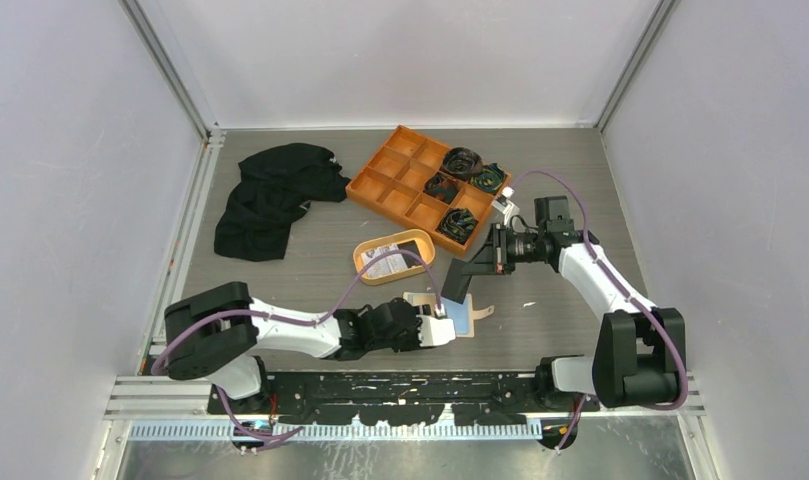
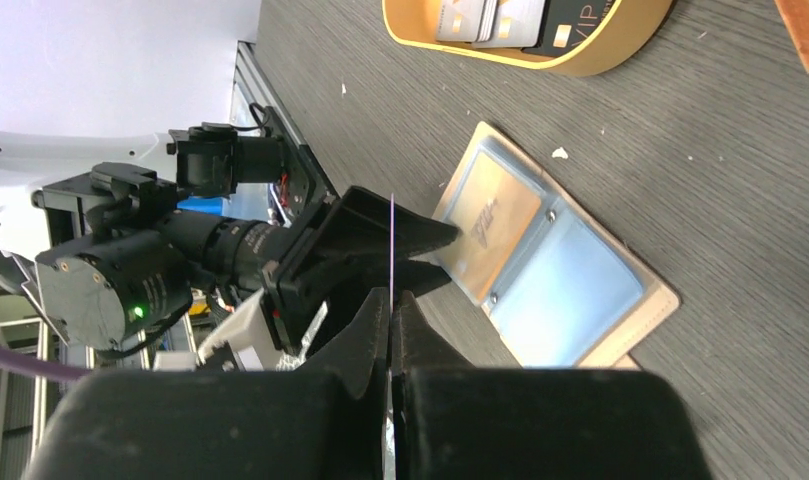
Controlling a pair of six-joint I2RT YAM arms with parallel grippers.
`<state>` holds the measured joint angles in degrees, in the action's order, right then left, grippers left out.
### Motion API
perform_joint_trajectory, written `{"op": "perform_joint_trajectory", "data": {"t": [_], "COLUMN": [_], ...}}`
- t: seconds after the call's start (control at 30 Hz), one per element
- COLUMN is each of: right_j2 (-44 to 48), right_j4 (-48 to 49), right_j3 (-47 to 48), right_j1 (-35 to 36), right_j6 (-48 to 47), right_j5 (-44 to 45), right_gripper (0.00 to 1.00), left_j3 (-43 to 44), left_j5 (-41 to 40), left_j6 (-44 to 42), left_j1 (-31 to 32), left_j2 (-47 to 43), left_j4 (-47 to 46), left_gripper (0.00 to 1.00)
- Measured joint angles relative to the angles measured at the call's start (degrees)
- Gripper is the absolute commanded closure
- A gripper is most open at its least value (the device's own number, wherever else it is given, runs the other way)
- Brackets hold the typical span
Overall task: Put the credit cards into the card holder
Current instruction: Insert the credit card into the card holder.
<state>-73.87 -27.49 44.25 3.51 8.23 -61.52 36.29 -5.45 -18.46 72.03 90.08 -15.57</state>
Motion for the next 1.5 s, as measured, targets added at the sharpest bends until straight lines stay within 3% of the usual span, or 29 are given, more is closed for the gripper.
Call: {"op": "perform_joint_trajectory", "data": {"t": [0.3,0.43,0.57,0.7,0.77,0.9,1.03,1.33,1.5], "right_j2": [-2.75,-3.43,-5.38,-6.58,-6.64,-6.64,-6.64,-6.97,-9.84], "right_j4": [0.66,2.62,3.93,4.63,6.58,11.96,15.08,17.51,18.64], "right_j3": [-0.2,-1.03,-1.2,-1.27,-1.81,-4.09,-6.99,-7.39,-7.39], "right_j1": [3.26,5.86,6.54,7.37,8.39,10.08,10.36,10.36,10.38], "right_j6": [-0.57,-0.09,0.37,0.48,1.4,5.2,9.11,11.43,11.93], "right_j5": [3.1,4.31,6.45,8.22,9.05,11.78,15.32,18.47,17.86], "right_gripper": [0.99,0.99,0.99,0.99,0.99,0.99,0.99,0.99,0.99], "left_j3": [-3.21,-6.34,-12.35,-15.69,-17.27,-23.04,-26.25,-22.14,-21.11], "left_j5": [-0.04,-0.76,-1.25,-2.36,-4.7,-10.1,-13.84,-15.72,-16.06], "left_j6": [7.52,10.69,16.83,27.02,34.03,49.18,60.5,69.96,72.41], "left_j1": [-3.43,-3.54,-3.54,-3.54,-3.63,-4.0,-4.46,-4.5,-4.96], "left_j2": [-1.62,-3.23,-11.69,-23.8,-28.63,-34.71,-35.19,-28.98,-25.51], "left_j4": [-4.68,-8.5,-8.96,-8.85,-9.31,-10.08,-7.41,-4.83,-4.46], "left_gripper": [0.59,0.5,0.43,0.21,0.18,0.19,0.2,0.31,0.33]}}
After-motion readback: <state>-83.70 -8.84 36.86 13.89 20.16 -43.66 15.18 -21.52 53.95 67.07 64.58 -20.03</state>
